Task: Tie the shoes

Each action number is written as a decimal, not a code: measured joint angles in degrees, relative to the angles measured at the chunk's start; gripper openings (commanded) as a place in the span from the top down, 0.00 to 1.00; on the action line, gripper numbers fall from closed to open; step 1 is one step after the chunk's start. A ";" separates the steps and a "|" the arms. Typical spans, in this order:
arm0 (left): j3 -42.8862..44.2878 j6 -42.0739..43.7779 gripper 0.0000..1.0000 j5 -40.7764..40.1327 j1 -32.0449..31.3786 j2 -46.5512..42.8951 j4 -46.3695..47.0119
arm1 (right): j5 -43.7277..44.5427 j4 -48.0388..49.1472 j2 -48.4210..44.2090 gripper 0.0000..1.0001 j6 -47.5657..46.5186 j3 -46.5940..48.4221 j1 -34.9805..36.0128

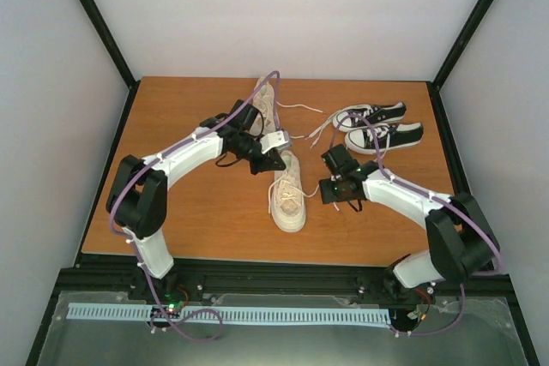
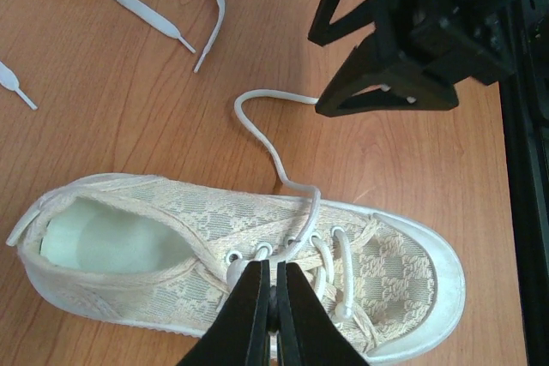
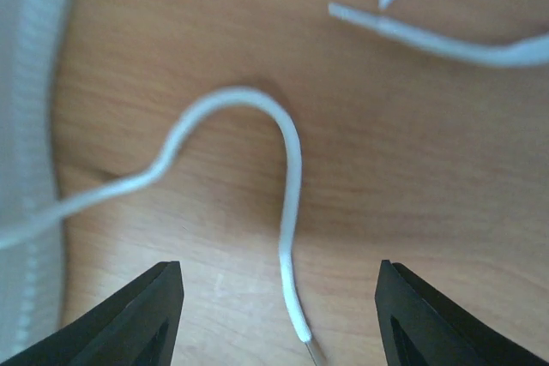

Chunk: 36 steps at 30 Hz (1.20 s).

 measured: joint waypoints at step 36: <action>-6.78 -2.54 0.99 -1.07 -0.48 -8.94 3.61 | -36.33 35.19 12.87 0.97 15.56 15.96 -2.40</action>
